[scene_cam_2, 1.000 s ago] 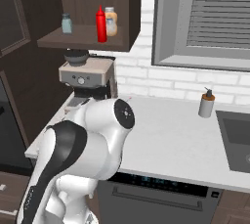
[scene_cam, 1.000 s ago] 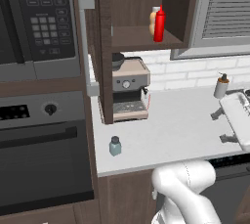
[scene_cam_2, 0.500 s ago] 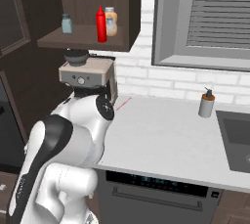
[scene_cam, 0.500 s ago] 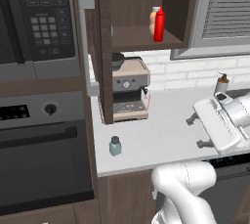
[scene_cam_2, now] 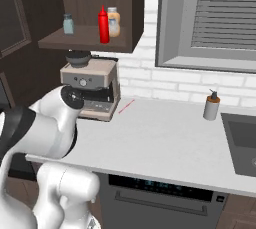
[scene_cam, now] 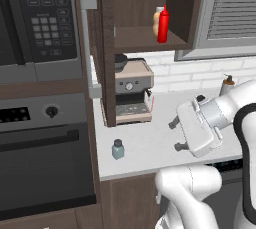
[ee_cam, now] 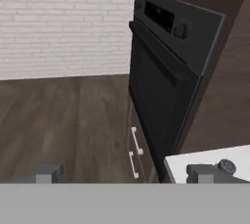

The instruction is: Put the shaker and condiment bottle from the counter next to their counterparts in the cabinet.

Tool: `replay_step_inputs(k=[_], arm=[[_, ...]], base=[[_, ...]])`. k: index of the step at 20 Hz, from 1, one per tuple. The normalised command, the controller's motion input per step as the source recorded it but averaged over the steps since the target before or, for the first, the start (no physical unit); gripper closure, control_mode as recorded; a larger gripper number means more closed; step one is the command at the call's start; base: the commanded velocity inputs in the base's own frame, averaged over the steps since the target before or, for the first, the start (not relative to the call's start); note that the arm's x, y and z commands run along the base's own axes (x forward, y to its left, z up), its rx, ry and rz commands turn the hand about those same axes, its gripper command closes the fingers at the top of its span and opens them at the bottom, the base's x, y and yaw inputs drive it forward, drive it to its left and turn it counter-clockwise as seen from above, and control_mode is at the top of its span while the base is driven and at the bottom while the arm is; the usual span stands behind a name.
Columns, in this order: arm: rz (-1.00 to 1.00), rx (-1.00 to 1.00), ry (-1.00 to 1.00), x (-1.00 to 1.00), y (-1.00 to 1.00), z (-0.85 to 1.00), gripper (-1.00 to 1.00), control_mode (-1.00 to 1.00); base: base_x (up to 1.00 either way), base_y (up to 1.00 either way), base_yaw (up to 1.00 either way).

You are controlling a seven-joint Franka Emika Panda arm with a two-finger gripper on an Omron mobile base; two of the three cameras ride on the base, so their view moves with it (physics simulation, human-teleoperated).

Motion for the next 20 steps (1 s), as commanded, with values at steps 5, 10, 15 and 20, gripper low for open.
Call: replay_step_inputs(k=[5,10,15,20], arm=[[0.00,0.06,0.08,0.47,-0.15,-0.83,-1.00,-1.00],[0.04,0.10,0.00,0.27,-0.01,-0.80,-1.00,-1.00],[0.00,0.07,-0.07,0.00,0.00,-0.37,-1.00,-1.00],[-0.02,0.29,-0.24,-0.03,0.05,-0.12,-1.00,-1.00]], base=[[0.00,0.00,0.00],[0.00,0.00,0.00],[0.00,0.00,0.00],[0.00,0.00,0.00]])
